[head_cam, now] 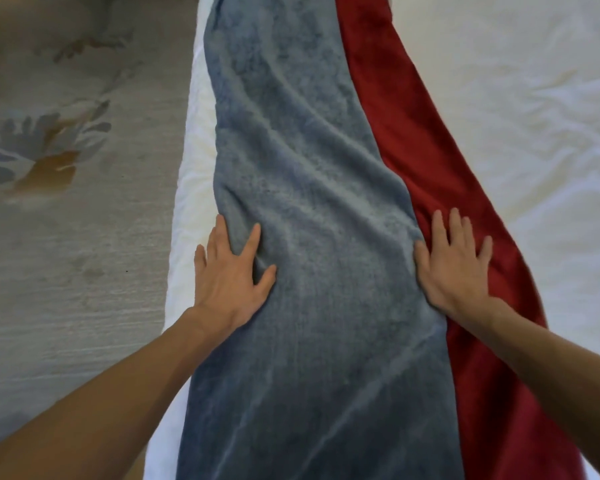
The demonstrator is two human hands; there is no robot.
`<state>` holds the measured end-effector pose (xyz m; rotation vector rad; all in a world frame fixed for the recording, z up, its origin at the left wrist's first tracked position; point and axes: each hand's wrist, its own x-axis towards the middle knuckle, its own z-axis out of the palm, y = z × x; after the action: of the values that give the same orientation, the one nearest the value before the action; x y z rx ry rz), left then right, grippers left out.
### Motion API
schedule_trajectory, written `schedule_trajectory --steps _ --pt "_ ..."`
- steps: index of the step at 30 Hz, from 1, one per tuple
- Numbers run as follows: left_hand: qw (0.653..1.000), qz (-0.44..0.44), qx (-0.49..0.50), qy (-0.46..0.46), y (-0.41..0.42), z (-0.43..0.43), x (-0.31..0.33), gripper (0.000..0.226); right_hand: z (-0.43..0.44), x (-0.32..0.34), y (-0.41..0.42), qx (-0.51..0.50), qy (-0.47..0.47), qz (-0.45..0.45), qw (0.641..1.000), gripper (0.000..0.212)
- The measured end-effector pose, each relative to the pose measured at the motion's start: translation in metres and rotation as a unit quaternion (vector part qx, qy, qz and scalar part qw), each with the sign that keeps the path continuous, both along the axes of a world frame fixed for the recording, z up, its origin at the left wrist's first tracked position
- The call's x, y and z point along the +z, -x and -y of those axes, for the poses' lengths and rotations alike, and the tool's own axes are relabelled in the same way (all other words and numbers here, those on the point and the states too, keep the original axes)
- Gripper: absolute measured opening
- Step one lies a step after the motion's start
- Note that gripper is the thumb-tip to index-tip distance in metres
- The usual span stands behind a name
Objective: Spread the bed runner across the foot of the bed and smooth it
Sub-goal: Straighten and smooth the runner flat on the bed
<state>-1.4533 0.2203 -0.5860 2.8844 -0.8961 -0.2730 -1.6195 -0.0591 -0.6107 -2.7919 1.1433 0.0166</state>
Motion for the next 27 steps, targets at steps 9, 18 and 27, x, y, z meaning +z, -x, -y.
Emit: schedule_trajectory --steps 9,18,27 --pt "0.999 0.036 0.013 -0.03 0.004 0.008 -0.011 0.07 0.05 0.007 0.003 -0.253 0.006 0.119 0.96 0.043" --pt "0.997 0.055 0.012 -0.06 0.007 0.014 -0.007 0.072 0.097 0.005 0.02 -0.21 0.013 0.108 0.972 0.027" --pt "0.998 0.016 0.008 -0.062 0.011 0.012 -0.018 0.082 0.104 -0.004 0.03 -0.177 0.038 0.081 0.98 0.027"
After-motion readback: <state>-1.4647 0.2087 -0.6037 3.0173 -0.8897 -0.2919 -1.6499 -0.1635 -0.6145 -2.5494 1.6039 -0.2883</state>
